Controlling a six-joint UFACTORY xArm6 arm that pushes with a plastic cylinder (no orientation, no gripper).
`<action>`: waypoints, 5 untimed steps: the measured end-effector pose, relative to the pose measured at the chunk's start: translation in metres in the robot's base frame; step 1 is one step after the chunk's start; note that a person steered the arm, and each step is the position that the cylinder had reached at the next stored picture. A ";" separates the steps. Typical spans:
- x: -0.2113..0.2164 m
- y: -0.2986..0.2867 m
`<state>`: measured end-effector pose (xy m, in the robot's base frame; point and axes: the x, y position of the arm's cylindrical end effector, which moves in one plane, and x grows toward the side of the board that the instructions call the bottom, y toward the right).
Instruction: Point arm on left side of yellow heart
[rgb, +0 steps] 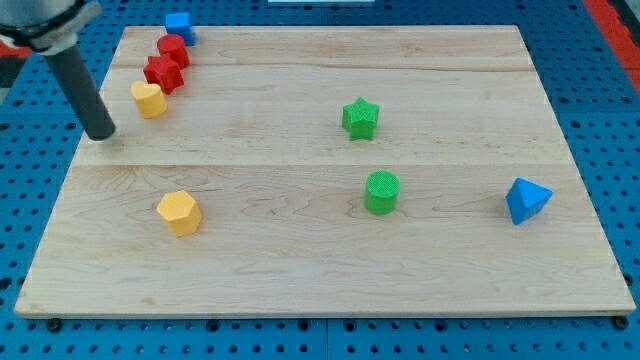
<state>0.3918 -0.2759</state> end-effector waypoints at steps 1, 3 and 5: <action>-0.024 -0.004; -0.043 0.014; -0.052 0.025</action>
<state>0.3396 -0.2505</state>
